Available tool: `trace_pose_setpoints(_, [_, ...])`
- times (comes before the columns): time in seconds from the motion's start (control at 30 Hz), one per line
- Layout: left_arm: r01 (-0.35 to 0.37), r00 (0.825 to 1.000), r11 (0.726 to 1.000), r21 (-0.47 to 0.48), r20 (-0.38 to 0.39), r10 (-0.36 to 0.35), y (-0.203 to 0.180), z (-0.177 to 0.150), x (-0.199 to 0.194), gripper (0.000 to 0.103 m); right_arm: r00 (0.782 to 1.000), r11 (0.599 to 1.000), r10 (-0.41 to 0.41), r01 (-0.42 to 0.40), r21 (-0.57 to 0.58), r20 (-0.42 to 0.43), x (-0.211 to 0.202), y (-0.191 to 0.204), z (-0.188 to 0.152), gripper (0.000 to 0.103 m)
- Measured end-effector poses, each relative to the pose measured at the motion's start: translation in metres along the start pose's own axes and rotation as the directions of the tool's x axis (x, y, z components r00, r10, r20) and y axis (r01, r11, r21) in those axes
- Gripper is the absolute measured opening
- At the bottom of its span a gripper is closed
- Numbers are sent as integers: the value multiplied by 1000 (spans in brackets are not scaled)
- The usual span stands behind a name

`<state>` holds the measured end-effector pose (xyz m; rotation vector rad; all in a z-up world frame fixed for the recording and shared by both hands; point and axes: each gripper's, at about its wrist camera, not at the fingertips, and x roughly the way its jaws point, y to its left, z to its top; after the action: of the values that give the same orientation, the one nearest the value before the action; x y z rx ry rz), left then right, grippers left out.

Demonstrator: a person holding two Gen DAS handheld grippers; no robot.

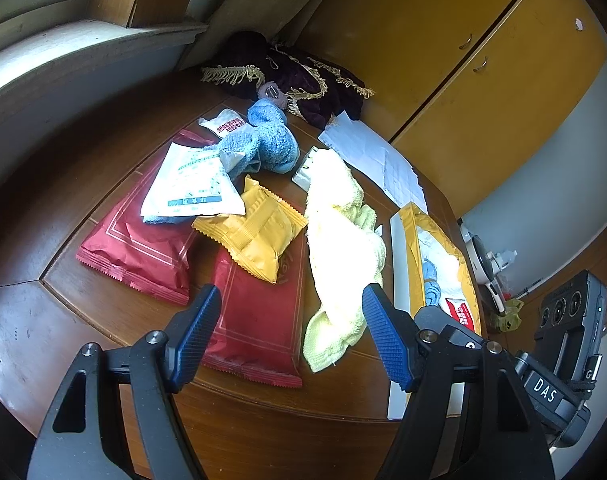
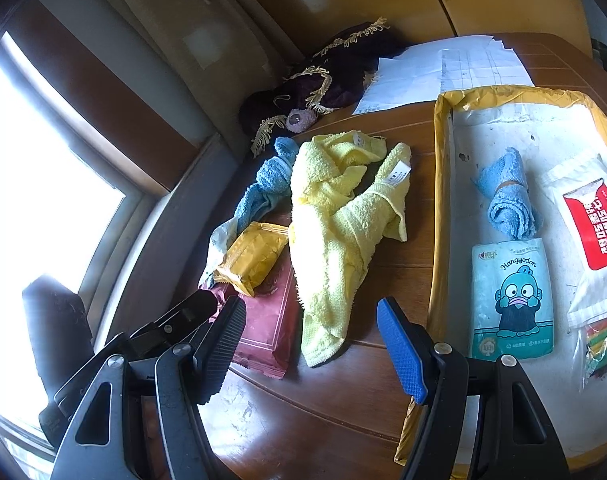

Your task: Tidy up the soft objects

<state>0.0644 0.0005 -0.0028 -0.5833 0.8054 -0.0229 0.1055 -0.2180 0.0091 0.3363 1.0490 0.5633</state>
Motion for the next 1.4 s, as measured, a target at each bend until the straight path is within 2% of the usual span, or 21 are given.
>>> trace_pose_setpoints(0.77, [0, 1000, 1000, 5, 24, 0, 1, 3, -3, 72, 1000, 999, -18, 18, -27, -9, 11, 7, 8, 71])
trace_pose_setpoints(0.9, [-3, 1000, 1000, -13, 29, 3, 8, 5, -4, 72, 997, 996, -68, 67, -67, -21, 26, 17, 20, 71])
trace_pose_setpoints(1.1, [-11, 999, 1000, -28, 46, 13, 18, 8, -9, 72, 998, 996, -55, 56, -73, 16, 40, 27, 47, 67])
trace_pose_setpoints(1.23, [-10, 999, 999, -38, 47, 12, 22, 8, -11, 72, 997, 998, -67, 66, -10, -35, 64, 23, 76, 67])
trace_pose_setpoints(1.33, [-10, 998, 999, -37, 60, 13, 24, 8, -15, 72, 989, 991, -135, 134, -11, -57, 83, 24, 88, 67])
trace_pose_setpoints(1.4, [-11, 998, 999, -40, 63, 13, 27, 7, -17, 72, 986, 989, -146, 147, 15, -75, 97, 19, 94, 67])
